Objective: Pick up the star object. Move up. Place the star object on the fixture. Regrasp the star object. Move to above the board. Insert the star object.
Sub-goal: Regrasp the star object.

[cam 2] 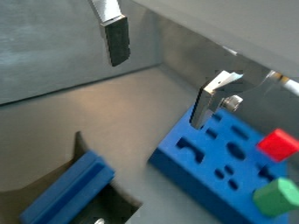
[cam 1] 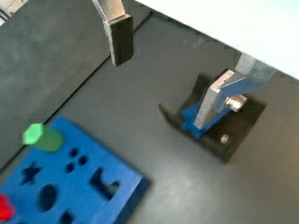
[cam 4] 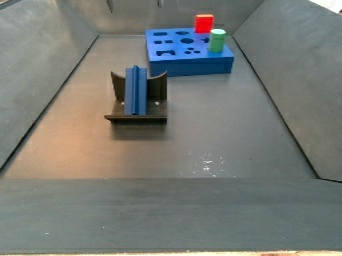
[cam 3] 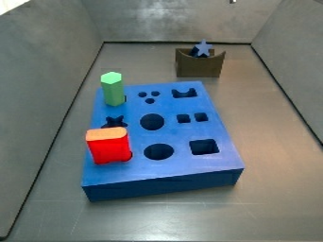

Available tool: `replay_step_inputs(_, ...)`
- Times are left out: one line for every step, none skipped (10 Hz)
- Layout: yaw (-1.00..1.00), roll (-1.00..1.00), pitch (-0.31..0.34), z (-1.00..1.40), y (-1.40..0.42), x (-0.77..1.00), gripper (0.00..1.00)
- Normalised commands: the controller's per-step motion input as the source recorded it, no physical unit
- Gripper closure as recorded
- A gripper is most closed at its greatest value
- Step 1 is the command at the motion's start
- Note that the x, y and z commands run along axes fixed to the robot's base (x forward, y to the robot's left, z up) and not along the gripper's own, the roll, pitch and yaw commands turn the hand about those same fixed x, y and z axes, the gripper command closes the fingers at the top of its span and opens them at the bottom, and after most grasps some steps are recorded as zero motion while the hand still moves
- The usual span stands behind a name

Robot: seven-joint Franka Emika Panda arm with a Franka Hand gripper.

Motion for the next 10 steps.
replay_step_inputs(0.03, 1.00, 0.008, 0.00, -0.03, -0.03, 0.00)
replay_step_inputs(0.03, 1.00, 0.001, 0.01, -0.03, -0.03, 0.00)
replay_step_inputs(0.03, 1.00, -0.004, 0.00, -0.03, -0.03, 0.00)
replay_step_inputs(0.03, 1.00, -0.011, 0.00, -0.02, -0.03, 0.00)
replay_step_inputs(0.03, 1.00, -0.016, 0.00, -0.02, -0.02, 0.00)
replay_step_inputs(0.03, 1.00, -0.017, 0.00, -0.02, -0.03, 0.00)
replay_step_inputs(0.03, 1.00, -0.015, 0.01, -0.02, -0.02, 0.00)
replay_step_inputs(0.03, 1.00, -0.014, 0.01, -0.02, -0.02, 0.00)
replay_step_inputs(0.04, 1.00, -0.008, 0.01, -0.02, 0.00, 0.00)
replay_step_inputs(0.04, 1.00, -0.003, 0.00, -0.02, 0.01, 0.00)
